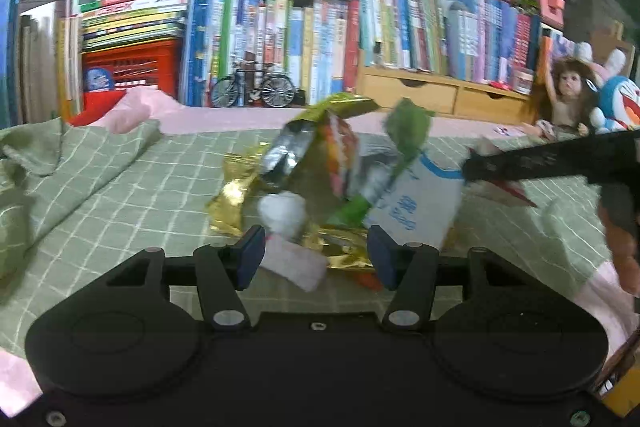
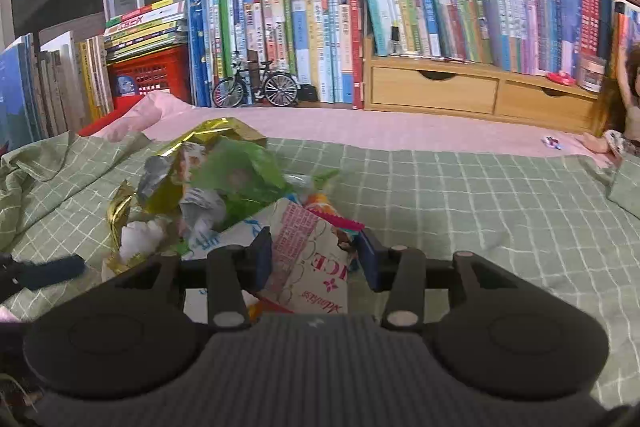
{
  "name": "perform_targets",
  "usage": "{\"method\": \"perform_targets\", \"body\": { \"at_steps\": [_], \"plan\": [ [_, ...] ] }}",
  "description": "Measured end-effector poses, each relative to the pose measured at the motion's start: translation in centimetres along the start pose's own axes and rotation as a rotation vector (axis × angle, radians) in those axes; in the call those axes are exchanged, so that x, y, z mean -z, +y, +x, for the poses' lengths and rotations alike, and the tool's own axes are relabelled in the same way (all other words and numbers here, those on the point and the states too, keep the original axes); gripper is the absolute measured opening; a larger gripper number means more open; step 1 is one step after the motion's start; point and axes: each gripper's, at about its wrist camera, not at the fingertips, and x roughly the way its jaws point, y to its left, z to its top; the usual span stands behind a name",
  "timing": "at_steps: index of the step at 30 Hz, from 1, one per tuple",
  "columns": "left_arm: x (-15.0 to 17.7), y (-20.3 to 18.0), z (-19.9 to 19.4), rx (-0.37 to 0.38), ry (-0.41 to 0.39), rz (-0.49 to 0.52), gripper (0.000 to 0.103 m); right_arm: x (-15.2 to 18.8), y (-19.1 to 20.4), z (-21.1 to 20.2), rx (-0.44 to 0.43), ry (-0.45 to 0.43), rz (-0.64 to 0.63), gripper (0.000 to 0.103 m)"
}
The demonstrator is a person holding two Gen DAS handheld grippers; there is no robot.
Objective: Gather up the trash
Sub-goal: 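Grasp the pink-white wrapper with the left tool while the right tool grasps the pink ICE wrapper, then carry both wrappers down to the black bin and open both tools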
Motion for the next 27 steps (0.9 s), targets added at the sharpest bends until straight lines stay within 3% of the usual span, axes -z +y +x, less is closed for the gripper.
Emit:
{"method": "perform_targets", "body": {
  "at_steps": [3, 9, 13, 27],
  "plan": [
    [0.0, 0.6, 1.2, -0.030, 0.044, 0.033, 0.058, 0.6, -0.6, -0.5, 0.001, 0.004, 0.006, 0.049],
    [0.7, 0.7, 3.4, -0.006, 0.105, 0.047, 0.058, 1.7, -0.6, -1.1, 0.010, 0.015, -0.014, 0.049],
    [0.7, 0.7, 3.8, 0.003, 0.119, 0.045, 0.045, 2.2, -0.5, -1.5, 0.009, 0.019, -0.016, 0.049],
    [0.5, -1.2, -0.8, 0.020, 0.078, 0.112, 0.044, 3.3, -0.6, -4.1, -0.028, 0.017, 0.026, 0.049]
  ]
}}
